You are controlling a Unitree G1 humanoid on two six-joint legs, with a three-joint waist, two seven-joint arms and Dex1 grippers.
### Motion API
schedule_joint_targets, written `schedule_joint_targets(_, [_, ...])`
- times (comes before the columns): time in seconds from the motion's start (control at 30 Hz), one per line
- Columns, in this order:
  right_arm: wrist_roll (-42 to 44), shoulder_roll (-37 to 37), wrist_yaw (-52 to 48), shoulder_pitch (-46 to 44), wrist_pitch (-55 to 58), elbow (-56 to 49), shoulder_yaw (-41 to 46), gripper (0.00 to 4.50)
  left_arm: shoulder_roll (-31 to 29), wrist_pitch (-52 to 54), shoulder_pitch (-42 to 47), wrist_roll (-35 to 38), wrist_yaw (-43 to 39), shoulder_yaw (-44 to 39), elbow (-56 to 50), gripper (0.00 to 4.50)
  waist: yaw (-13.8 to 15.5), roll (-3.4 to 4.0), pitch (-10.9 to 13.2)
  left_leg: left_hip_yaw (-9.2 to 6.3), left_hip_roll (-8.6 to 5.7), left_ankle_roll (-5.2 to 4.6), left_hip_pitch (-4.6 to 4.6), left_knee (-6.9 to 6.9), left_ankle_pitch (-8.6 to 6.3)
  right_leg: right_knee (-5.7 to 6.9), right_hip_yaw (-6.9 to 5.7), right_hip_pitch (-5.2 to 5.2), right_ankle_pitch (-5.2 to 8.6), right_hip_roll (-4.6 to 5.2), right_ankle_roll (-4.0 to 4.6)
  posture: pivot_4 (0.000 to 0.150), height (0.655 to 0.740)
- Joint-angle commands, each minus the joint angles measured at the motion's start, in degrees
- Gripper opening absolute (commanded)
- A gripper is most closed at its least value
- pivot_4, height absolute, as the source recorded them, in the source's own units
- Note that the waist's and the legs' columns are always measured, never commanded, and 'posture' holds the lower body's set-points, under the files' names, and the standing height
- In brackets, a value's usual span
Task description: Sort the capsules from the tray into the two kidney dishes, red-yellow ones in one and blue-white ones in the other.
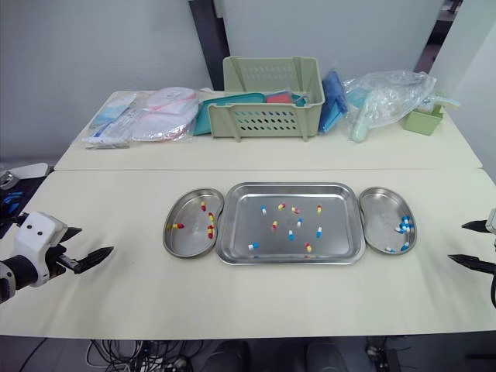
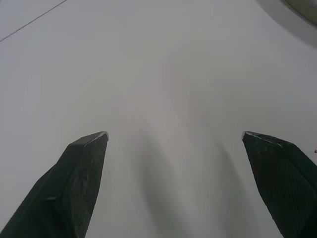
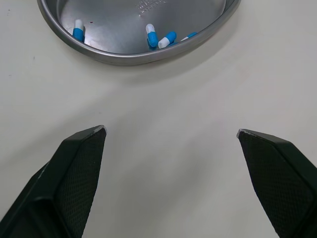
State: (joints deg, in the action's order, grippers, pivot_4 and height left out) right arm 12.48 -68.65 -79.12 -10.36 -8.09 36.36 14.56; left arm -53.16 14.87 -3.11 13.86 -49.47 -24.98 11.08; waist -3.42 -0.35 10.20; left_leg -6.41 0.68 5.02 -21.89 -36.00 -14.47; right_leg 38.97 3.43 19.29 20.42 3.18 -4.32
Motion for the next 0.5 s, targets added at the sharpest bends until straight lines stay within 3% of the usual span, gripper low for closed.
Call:
schedule_joint_targets(0.03, [0.7,-0.8,0.1,0.0,0.2,-0.8,1.4,4.5,-1.4,0.3,1.0,0.7,-0.8,-0.7,0.1,4.48,0.0,0.0,0.0,0.01,0.0,0.0,0.0,0.0,0.0,0.0,0.01,0.0,0.0,0.0,0.0,0.15,0.74])
schedule_joint_targets(0.5, [2.0,-0.6,1.5,3.2,1.2,-3.0,3.4,4.5,-1.2,-0.4,-0.8,3.9,-4.8,-3.9,3.2,4.48,0.0,0.0,0.0,0.15,0.02,-0.01,0.03,0.01,-0.01,0.02,0.15,0.07,0.0,-0.01,-0.01,0.15,0.74])
